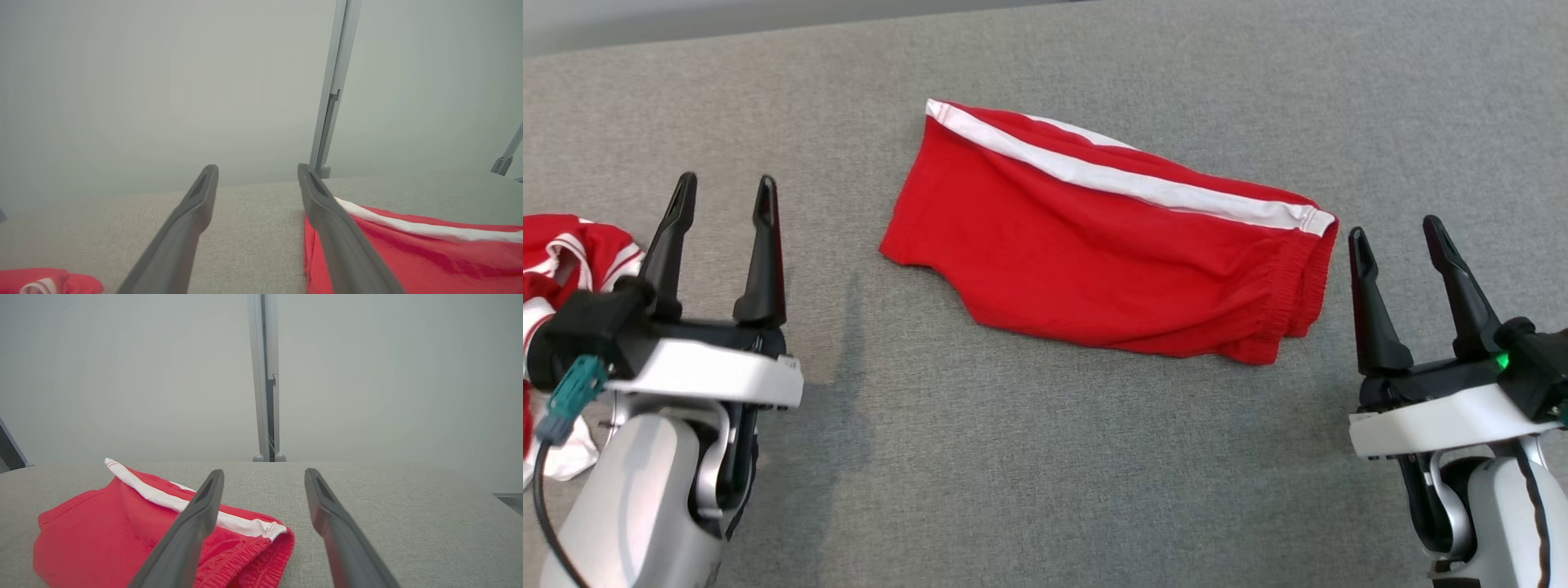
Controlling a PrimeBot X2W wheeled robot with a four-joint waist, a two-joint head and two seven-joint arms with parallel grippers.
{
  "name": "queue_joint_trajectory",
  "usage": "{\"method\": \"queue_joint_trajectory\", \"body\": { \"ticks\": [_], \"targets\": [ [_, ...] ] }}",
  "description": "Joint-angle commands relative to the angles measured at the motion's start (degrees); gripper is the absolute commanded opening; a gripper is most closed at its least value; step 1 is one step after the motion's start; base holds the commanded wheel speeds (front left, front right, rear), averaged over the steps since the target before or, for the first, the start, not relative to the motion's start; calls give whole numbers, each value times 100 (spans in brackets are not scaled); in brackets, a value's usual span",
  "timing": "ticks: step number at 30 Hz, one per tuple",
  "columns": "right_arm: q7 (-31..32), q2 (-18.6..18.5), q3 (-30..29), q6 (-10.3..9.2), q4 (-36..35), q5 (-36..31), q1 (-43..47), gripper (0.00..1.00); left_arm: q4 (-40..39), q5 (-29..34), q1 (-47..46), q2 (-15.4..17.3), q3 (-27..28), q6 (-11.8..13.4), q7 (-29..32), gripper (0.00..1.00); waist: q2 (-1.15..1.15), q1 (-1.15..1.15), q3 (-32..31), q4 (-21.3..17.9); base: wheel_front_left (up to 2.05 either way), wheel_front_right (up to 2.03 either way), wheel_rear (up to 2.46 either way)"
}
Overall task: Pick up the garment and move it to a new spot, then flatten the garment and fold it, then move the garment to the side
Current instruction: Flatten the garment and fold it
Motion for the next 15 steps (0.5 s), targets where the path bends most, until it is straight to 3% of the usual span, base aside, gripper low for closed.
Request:
{"method": "queue_joint_trajectory", "body": {
  "ticks": [1,15],
  "targets": [
    [0,-7,-60,1,-53,-57,82,100,-129,57,114,33,74,35,-16,100,0,0,-69,61,0,0,0],
    [232,68,-523,1,-662,-171,959,100,-429,95,907,57,111,42,23,100,0,0,-315,132,0,0,0]
  ]
}}
